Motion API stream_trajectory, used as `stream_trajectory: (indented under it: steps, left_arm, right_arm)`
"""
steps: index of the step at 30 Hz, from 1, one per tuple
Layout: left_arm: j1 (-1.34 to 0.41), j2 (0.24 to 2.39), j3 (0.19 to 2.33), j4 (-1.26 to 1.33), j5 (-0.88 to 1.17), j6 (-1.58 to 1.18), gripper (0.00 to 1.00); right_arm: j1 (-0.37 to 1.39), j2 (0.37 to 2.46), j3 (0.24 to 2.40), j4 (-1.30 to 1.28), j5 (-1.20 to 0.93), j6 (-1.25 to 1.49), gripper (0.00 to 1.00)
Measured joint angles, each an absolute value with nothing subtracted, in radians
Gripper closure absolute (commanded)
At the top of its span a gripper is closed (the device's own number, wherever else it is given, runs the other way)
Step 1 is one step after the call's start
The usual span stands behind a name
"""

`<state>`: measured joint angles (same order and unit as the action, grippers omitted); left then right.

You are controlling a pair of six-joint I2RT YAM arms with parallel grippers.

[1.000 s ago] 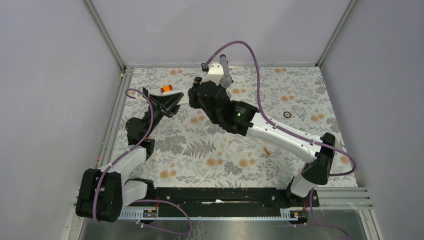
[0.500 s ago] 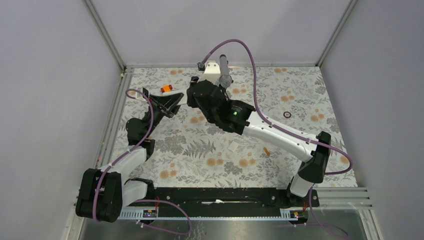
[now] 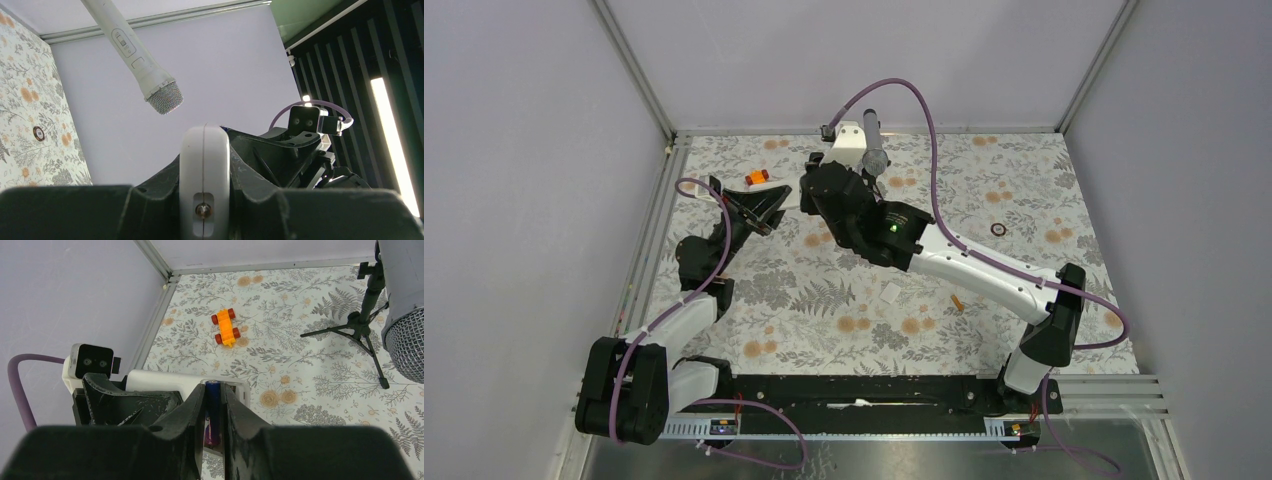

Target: Load the batteries into the remote control

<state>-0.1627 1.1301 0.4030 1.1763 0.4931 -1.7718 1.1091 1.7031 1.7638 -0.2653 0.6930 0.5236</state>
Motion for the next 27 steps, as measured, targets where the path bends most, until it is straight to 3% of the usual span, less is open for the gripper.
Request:
stream_trajectory:
  steps: [8,21,27]
  left_arm:
    - [-0.163,1.130,0.403,1.178,0.488,-1.784,1.00]
    - [-0.164,1.148,0.403,1.203,0.488,-1.797,1.00]
    - [-0.163,1.148,0.403,1.209,0.487,-1.797,1.00]
  right_arm:
    - [1.110,1.707,1.770,-0.263,0.699,0.533,0.72]
    - [1.110,1.707,1.773,-0.258,0.700,0.540,0.69]
    - [1.110,1.702,1.787,-0.258,0.709,0.540,0.60]
